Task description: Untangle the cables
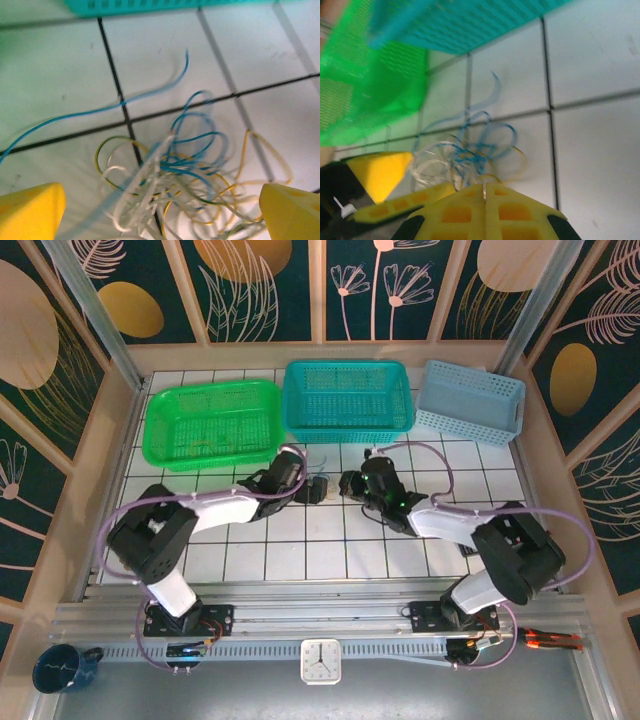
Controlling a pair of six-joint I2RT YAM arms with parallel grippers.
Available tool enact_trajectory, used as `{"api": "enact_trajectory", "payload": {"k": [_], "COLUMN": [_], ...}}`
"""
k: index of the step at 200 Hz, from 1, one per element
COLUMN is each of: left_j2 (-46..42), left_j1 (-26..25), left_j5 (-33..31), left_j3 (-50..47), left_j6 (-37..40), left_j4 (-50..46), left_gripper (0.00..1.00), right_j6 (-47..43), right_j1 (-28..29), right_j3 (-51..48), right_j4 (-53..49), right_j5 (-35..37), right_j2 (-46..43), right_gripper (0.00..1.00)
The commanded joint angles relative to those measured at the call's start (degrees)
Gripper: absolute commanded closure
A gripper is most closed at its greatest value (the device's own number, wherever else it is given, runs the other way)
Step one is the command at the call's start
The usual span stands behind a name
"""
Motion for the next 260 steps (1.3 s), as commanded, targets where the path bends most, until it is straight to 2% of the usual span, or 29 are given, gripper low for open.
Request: {"api": "enact_trajectory", "payload": {"k": [1,39,95,149,194,260], "left_j2": [-6.40,-11.66,-14.98,-14.57,-13.74,-7.45], "left_j1": [0.84,0.94,0.98,0.86,0.84,0.83], "left_j5": [0.56,1.04,6.89,11.32,13.30,15.17], "left_j3": [-0.64,-0.56,-6.58,-9.96,-8.42,-3.51], "left_j6": [-1.69,0.25,2.22,2.71,7.34,10.71], "left_j4": [1.61,3.22,12.64,18.45,18.58,21.95], "left_gripper": [0.01,0.01,0.01,0.01,0.01,0.01], "right_j6": [-6.55,-12.66,-17.16,-17.38,-14.97,-12.96], "right_j1": [-1.17,-2.87,-5.00,-5.64,-5.51,-4.33], "right_j3": [5.66,15.12,23.81,23.99,22.16,21.25], "right_j4": [-5.50,-13.01,-21.09,-22.50,-20.19,-20.38], "right_j5": [-0.18,-6.03,-10.56,-11.25,-13.60,-14.32], "right_j2": [-4.00,-5.68,-6.44,-7.33,-7.33,-8.38], "right_gripper": [1.00,1.00,1.00,1.00,1.00,1.00]}}
